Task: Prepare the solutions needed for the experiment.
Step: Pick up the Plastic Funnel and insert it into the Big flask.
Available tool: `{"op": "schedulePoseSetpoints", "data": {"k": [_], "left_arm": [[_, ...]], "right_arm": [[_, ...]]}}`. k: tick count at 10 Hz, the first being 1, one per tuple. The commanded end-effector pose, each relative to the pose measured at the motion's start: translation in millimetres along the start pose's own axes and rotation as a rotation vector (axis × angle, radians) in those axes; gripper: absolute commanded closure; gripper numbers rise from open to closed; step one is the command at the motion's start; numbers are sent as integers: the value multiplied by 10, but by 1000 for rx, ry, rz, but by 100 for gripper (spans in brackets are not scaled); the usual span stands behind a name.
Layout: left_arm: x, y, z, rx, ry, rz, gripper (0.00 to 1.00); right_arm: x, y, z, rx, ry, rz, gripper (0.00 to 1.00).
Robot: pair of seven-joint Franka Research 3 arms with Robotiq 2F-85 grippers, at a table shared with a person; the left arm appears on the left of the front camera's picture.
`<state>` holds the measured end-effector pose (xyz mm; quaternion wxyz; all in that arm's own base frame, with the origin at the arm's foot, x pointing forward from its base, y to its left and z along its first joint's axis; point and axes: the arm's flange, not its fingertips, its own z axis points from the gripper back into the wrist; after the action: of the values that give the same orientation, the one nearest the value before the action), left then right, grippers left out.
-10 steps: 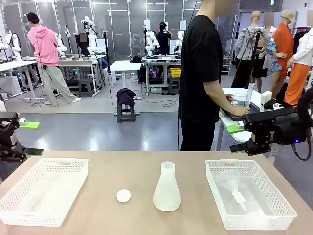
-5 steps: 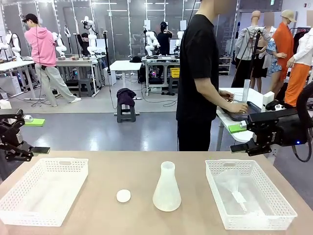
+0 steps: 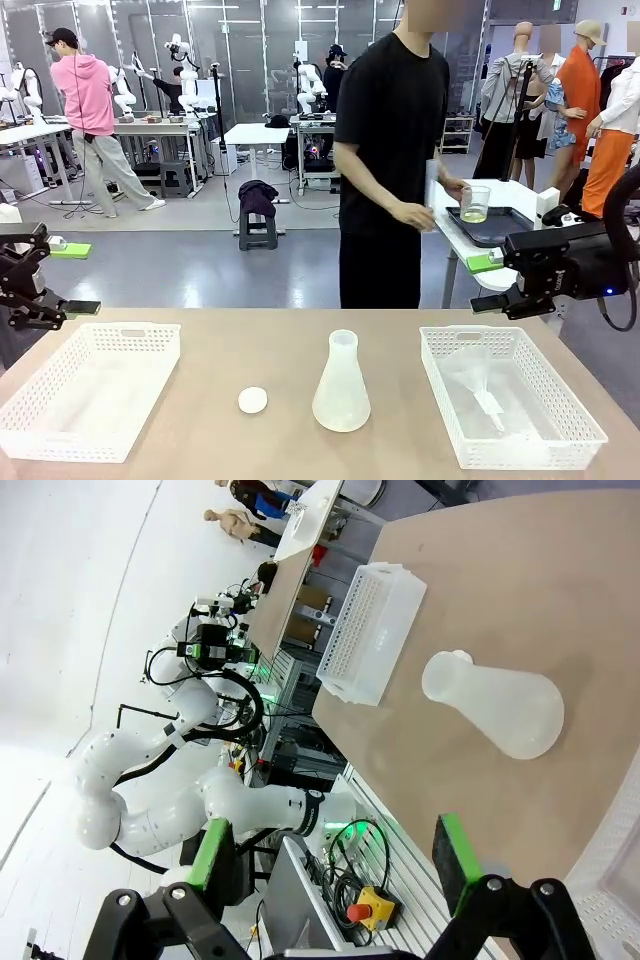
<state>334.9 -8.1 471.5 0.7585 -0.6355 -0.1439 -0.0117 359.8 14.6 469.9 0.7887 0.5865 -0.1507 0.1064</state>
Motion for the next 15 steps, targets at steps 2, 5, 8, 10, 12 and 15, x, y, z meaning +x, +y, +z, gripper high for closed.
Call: {"op": "schedulePoseSetpoints", "data": {"k": [2, 5, 8, 10, 12, 15], "left_arm": [[4, 2, -15, -15, 9, 1, 0], [4, 2, -15, -15, 9, 1, 0], [4, 2, -15, -15, 9, 1, 0], [4, 2, -15, -15, 9, 1, 0], [4, 2, -15, -15, 9, 1, 0], [4, 2, -15, -15, 9, 1, 0]], "right_arm": [[146, 12, 89, -70, 47, 127, 0], [622, 157, 117, -271, 264, 573, 0], [1098, 301, 15, -470, 528, 866, 0], [1368, 321, -34, -567, 656, 1057, 0], [1564, 300, -120, -612, 747, 1144, 0], [1706, 195, -269, -748, 781, 1190, 0]]}}
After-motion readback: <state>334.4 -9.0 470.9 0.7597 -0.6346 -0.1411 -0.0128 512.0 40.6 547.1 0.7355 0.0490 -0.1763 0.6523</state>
